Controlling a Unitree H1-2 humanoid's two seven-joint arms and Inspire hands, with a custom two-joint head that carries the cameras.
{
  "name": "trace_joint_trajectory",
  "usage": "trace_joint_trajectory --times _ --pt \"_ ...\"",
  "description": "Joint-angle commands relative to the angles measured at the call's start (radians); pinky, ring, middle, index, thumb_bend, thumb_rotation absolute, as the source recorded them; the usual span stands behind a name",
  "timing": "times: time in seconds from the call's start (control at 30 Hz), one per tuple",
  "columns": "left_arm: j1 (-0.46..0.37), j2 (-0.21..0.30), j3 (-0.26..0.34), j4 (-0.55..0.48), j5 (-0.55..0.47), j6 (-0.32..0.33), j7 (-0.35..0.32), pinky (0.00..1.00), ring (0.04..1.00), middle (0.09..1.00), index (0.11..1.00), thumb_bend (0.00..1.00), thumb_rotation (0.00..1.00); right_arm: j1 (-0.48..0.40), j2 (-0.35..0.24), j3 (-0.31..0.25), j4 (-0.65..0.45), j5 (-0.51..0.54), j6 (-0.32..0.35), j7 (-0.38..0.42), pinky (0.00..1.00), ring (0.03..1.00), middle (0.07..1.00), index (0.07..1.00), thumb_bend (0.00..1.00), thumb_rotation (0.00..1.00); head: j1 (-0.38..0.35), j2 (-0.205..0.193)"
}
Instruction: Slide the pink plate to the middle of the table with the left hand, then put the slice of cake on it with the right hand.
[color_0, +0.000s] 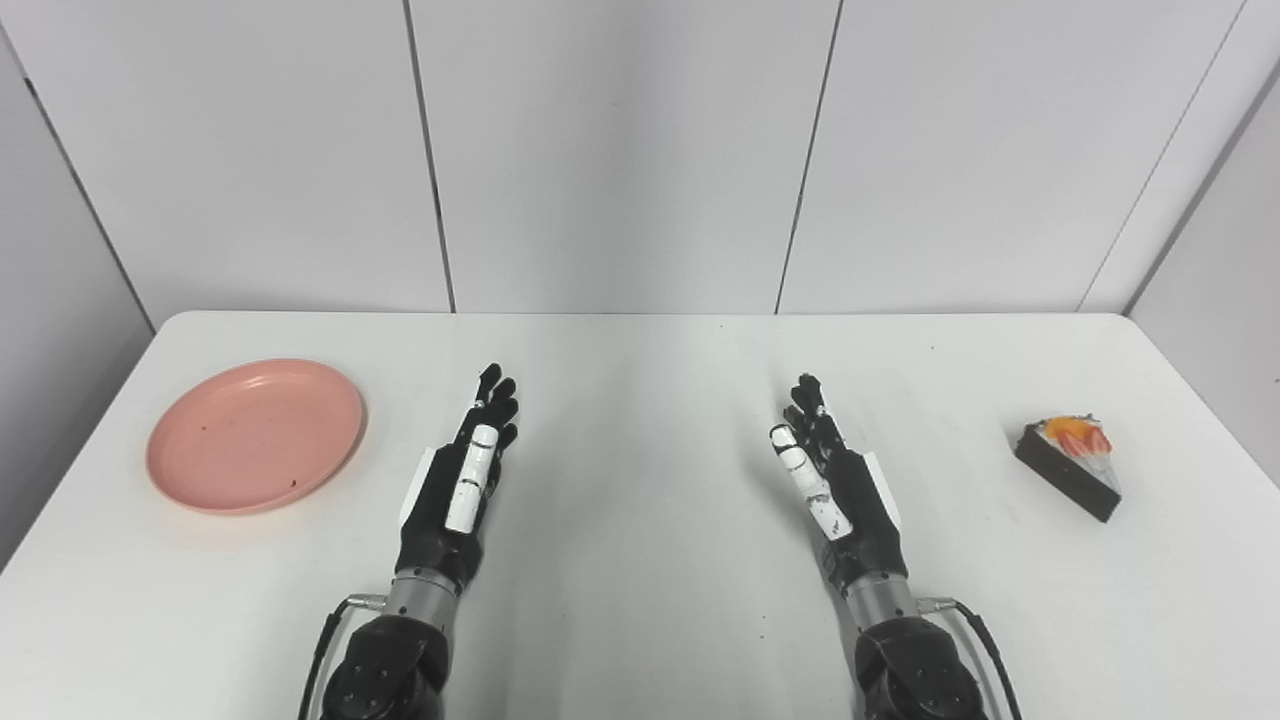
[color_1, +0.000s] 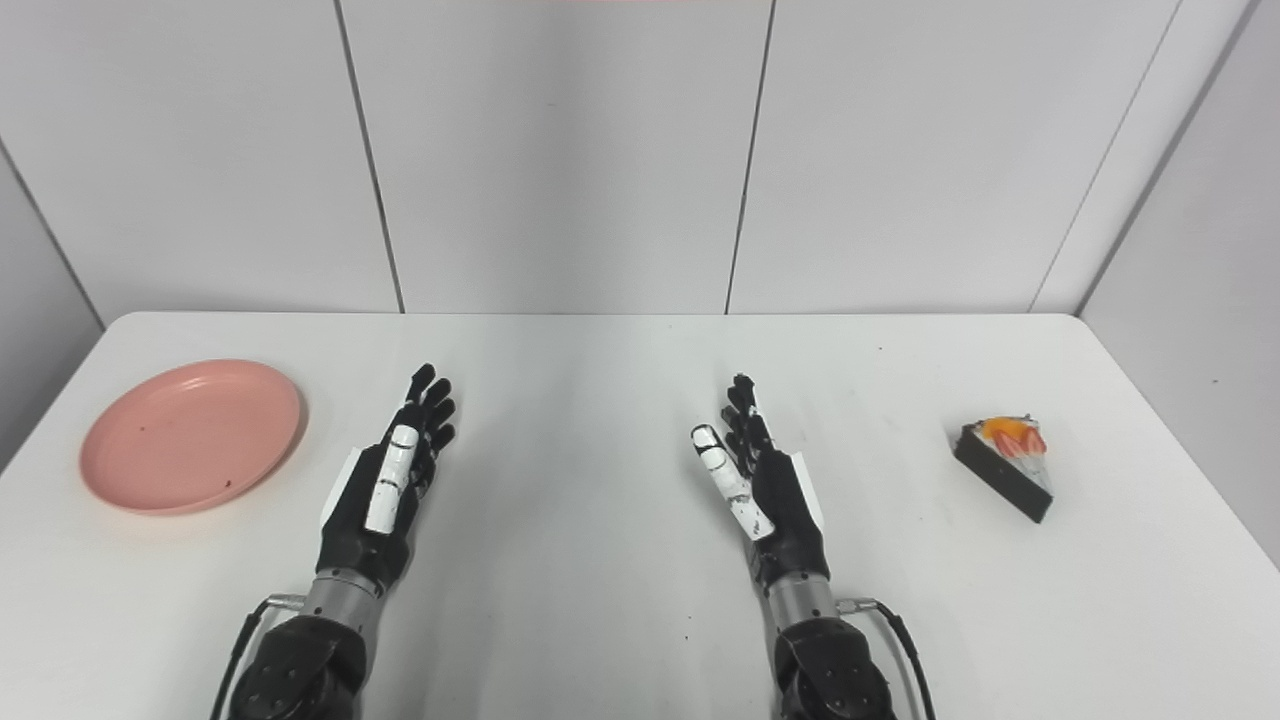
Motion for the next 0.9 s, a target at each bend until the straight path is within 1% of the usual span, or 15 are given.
trace_joint_trajectory --times 0.0,0.17,0.3,0.47,0.53,0.67,0.87 --pt "0.045 0.008 0.003 0.036 -0.001 -0.012 -0.003 1.00 1.000 1.000 1.000 0.59 0.97 0.005 0.006 0.000 -0.001 0.009 -0.013 0.005 1.00 0.972 0.988 1.000 0.57 0.74 0.001 0.001" --pt "0.044 0.005 0.007 0.043 -0.001 -0.026 0.002 1.00 1.000 1.000 1.000 0.60 0.94 0.004 0.002 0.004 -0.001 -0.001 -0.012 0.006 1.00 0.977 0.992 1.000 0.58 0.76 0.001 0.001" --pt "0.044 0.007 0.005 0.040 -0.005 -0.016 -0.004 1.00 1.000 1.000 1.000 0.61 0.95 0.005 0.003 0.003 0.000 -0.002 -0.017 0.003 1.00 0.974 0.989 1.000 0.58 0.76 0.002 0.005" --pt "0.042 0.004 0.007 0.046 -0.010 -0.026 -0.005 1.00 1.000 1.000 1.000 0.60 0.94 0.005 0.001 0.004 0.001 -0.003 -0.020 0.005 1.00 0.977 0.992 1.000 0.58 0.76 0.001 0.005" --pt "0.042 0.007 0.003 0.043 0.005 -0.028 0.002 1.00 1.000 1.000 1.000 0.60 0.96 0.005 0.002 0.003 0.003 0.001 -0.020 0.007 1.00 0.974 0.990 1.000 0.59 0.76 0.001 0.005" --pt "0.042 0.005 0.004 0.034 0.004 -0.024 0.005 1.00 1.000 1.000 1.000 0.59 0.95 0.007 0.003 0.004 -0.005 -0.005 -0.010 0.002 1.00 0.970 0.986 1.000 0.60 0.76 0.001 0.005" --pt "0.043 0.003 0.007 0.034 -0.005 -0.021 0.000 1.00 1.000 1.000 1.000 0.58 0.95 0.006 0.006 0.002 -0.006 0.000 -0.011 0.000 0.99 0.966 0.984 1.000 0.57 0.75 0.001 0.006"
